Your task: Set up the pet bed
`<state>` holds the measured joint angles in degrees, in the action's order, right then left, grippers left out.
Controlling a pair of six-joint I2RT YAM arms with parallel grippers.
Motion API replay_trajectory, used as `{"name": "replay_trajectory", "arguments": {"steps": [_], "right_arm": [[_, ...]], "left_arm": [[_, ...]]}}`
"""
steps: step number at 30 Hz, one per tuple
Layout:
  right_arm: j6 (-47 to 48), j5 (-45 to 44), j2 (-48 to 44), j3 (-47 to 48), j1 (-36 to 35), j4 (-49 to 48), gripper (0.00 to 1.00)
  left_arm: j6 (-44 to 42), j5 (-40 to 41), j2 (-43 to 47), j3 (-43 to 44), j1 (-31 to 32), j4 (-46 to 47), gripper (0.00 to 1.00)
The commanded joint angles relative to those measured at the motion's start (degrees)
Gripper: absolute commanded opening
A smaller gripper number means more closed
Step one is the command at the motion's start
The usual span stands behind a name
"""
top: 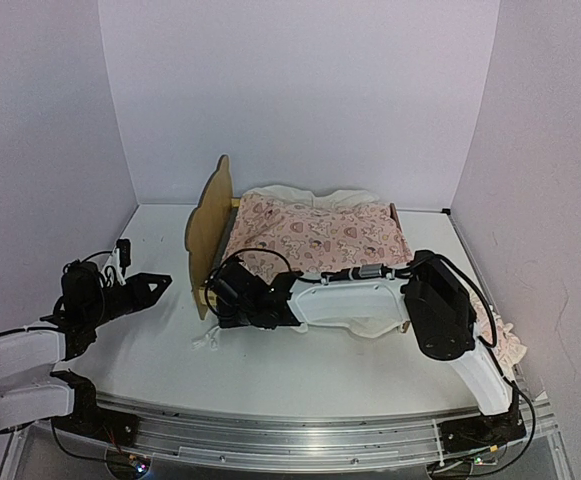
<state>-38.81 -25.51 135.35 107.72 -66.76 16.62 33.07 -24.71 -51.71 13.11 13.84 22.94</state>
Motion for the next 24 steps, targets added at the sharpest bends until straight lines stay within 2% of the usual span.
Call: {"name": "replay_trajectory", "arguments": {"steps": [1, 4, 11, 16, 24], "right_arm": [[-8.3, 0.9, 1.6, -0.7, -0.2, -1.3, 0.27], [-10.1, 2.2, 3.4, 0.2, -1.0, -2.7, 0.33], [-13.1, -4.0, 2.9, -1.2, -4.8, -2.2, 0.33], [-15.9, -5.5, 5.0, -1.1, -4.3, -3.3, 0.47], [-19.4, -13.1, 9.5, -0.9, -3.3, -10.5, 0.53]], "left_arm": [[1.0, -2.0, 1.0, -0.9, 0.4, 3.1, 0.36], [1.3, -1.9, 1.1, -1.3, 0.5, 3.7, 0.36], [1.1, -1.9, 1.9, -1.5, 0.5, 3.9, 0.36], [1.3, -2.0, 2.5, -2.3, 0.5, 4.4, 0.36], [1.5, -2.1, 3.0, -2.5, 0.5, 4.9, 0.36]]}}
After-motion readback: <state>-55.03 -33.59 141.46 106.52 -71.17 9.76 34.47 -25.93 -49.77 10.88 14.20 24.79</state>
